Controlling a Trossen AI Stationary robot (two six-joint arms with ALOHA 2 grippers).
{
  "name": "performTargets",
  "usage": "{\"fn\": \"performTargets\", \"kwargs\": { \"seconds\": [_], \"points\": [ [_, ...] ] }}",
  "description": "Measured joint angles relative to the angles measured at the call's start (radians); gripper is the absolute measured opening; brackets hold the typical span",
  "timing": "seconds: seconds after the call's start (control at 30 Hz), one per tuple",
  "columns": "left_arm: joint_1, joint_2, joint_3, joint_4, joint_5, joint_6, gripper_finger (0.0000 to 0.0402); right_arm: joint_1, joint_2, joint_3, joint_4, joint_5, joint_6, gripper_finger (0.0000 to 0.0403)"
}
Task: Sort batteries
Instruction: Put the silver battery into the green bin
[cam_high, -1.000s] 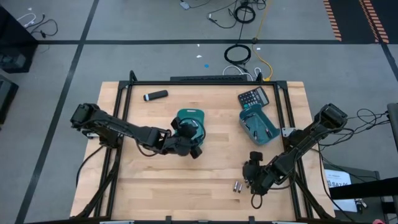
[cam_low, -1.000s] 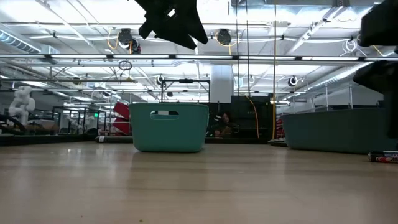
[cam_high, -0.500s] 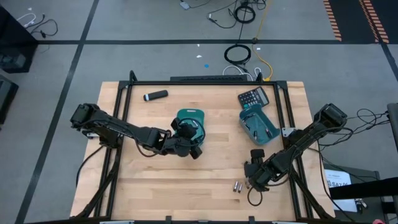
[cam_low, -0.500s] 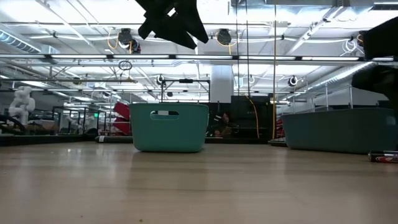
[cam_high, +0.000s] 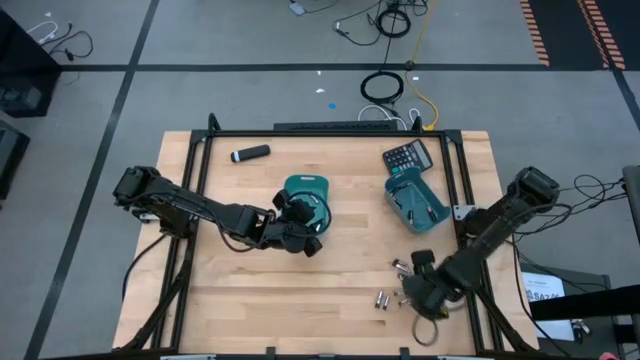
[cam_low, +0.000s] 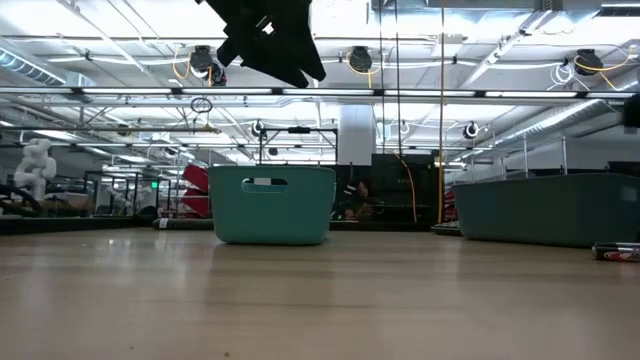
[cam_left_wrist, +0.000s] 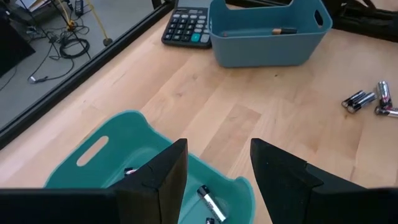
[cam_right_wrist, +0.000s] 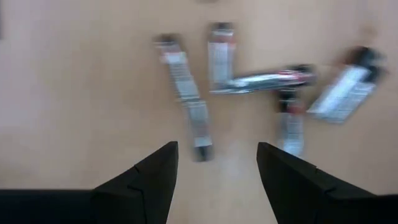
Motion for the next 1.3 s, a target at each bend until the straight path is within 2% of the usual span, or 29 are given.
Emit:
{"fn": "performTargets", "kwargs": {
  "seconds": [0.07,0.2,0.4,0.8,1.03,1.3],
  "points": [
    [0.000,0.000,0.000,0.000,0.000,0.000,0.0186,0.052,0.000,0.008,0.017,0.005,0.044,0.0210],
    [0.000,0.000,0.000,0.004,0.000,0.000,0.0186,0.114,0.001,0.012,0.013,0.090,0.132,0.0210],
    [-0.003,0.000,0.000,0.015,0.000,-0.026,0.0186,0.107,0.049,0.012,0.040,0.111,0.108,0.0197],
    [-0.021,0.000,0.000,0.009,0.004,-0.027,0.0186,0.082,0.209,0.017,0.079,0.070,0.023,0.0108],
    [-0.021,0.000,0.000,0.009,0.004,-0.027,0.0186,0.054,0.211,0.017,0.088,0.036,0.015,0.0016],
    [-0.021,0.000,0.000,0.010,0.031,-0.054,0.0186,0.057,0.202,0.013,0.076,0.091,0.063,0.0010]
  ]
}}
